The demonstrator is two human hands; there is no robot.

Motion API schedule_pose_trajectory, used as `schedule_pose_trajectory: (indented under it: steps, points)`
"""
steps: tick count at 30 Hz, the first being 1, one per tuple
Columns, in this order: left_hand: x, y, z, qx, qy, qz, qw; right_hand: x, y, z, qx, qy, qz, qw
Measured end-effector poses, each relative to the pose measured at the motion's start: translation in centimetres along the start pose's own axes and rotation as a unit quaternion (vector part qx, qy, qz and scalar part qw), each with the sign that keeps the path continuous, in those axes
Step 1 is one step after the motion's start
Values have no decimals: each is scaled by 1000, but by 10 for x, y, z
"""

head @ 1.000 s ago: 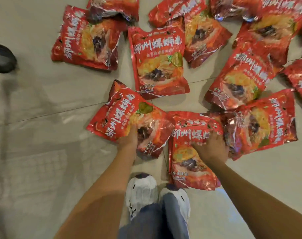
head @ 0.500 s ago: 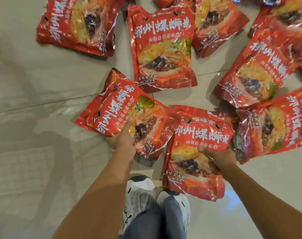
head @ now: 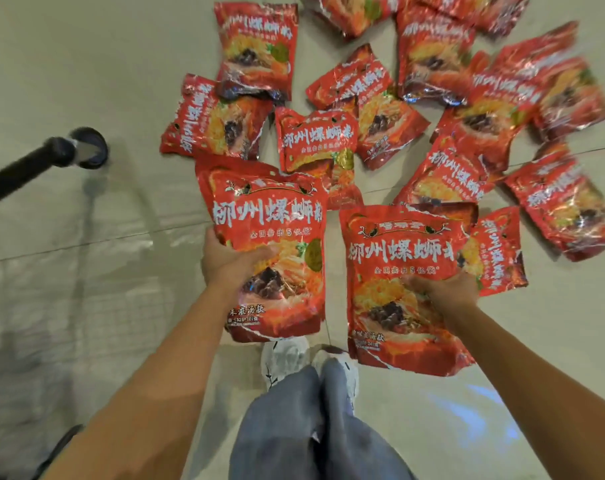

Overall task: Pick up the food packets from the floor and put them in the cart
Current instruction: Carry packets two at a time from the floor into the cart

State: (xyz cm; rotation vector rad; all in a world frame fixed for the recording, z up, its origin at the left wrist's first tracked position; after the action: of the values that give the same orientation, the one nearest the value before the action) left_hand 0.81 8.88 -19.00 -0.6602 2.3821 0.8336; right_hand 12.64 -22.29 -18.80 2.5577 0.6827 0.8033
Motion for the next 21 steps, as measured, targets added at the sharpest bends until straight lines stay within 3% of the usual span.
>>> schedule_pose_trajectory:
  steps: [11,21]
  points:
    - [-267,135,-147,-24,-130,-24,991,270,138,-210,35,226,64,971]
    - [-448,263,-290,-113,-247,-97,957,446,236,-365,163,391,118,898]
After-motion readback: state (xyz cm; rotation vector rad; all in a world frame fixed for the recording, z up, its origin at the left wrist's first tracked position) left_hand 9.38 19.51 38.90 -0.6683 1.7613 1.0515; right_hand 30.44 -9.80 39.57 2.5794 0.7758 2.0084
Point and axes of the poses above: each hand's wrist, its own z-axis towards the middle knuckle, its own y-axis out of the back of the hand, x = y × z, the point moved 3 cm from there along z, towards the middle knuckle, and after that the axes turned 2 degrees about x, right-handed, at the moved point
